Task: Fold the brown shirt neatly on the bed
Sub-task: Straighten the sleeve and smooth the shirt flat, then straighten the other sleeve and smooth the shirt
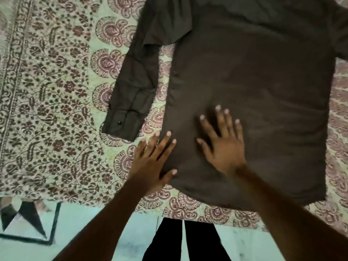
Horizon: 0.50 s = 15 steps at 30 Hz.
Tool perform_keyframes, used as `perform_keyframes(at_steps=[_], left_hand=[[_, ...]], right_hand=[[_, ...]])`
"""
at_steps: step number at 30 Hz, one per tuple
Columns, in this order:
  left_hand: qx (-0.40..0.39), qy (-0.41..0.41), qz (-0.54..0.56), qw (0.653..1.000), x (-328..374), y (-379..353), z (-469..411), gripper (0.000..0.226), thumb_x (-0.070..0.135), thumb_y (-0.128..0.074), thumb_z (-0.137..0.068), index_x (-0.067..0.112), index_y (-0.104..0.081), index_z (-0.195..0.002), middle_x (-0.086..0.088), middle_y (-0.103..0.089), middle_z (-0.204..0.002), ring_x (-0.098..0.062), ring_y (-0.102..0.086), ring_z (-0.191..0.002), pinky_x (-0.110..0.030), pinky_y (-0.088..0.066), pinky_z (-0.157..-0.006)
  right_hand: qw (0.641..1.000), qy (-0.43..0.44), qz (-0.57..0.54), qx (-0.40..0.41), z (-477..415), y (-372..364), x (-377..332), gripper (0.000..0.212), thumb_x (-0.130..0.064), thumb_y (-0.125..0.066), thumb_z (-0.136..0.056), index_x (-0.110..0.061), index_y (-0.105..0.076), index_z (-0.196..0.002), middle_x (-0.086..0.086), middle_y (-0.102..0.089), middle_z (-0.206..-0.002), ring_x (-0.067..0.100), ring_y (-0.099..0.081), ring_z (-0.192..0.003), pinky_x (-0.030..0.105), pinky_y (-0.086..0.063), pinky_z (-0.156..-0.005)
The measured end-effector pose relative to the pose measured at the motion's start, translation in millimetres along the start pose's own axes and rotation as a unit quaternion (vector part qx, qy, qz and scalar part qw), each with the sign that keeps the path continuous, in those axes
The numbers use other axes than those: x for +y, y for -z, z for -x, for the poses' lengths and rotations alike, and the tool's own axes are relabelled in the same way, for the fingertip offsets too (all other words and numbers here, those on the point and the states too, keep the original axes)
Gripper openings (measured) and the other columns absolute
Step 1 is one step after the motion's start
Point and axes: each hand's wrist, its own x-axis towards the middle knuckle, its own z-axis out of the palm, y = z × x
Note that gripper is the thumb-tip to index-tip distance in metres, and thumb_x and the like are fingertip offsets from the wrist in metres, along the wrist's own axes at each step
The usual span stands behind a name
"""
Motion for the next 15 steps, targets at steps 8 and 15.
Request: perform_keyframes(at_steps=[8,15], left_hand=[[0.123,0.053,0.057,0.989,-7.2,44.9,-79.3,0.054,0.032,-0.049,-0.095,0.02,-0.049,-0.148,0.0,-0.046,-0.156,-0.029,-0.045,-0.137,-0.051,-0.038,-0.107],[0.094,0.014,-0.045,0.994,-50.5,93.1,-221.9,0.065,0.049,-0.042,-0.099,0.031,-0.028,-0.16,0.005,-0.017,-0.171,-0.028,-0.027,-0.153,-0.054,-0.024,-0.118]], right_hand=[[0.994,0.089,0.022,-0.056,-59.1,-18.5,-22.4,0.064,-0.059,-0.034,-0.103,-0.039,-0.021,-0.163,0.007,-0.003,-0.174,0.04,0.001,-0.159,0.069,-0.011,-0.12],[0.988,0.145,-0.047,-0.016,-74.5,-2.8,-7.6,0.058,-0.035,-0.044,-0.106,-0.016,-0.036,-0.16,0.009,-0.022,-0.171,0.027,-0.02,-0.159,0.056,-0.032,-0.12]])
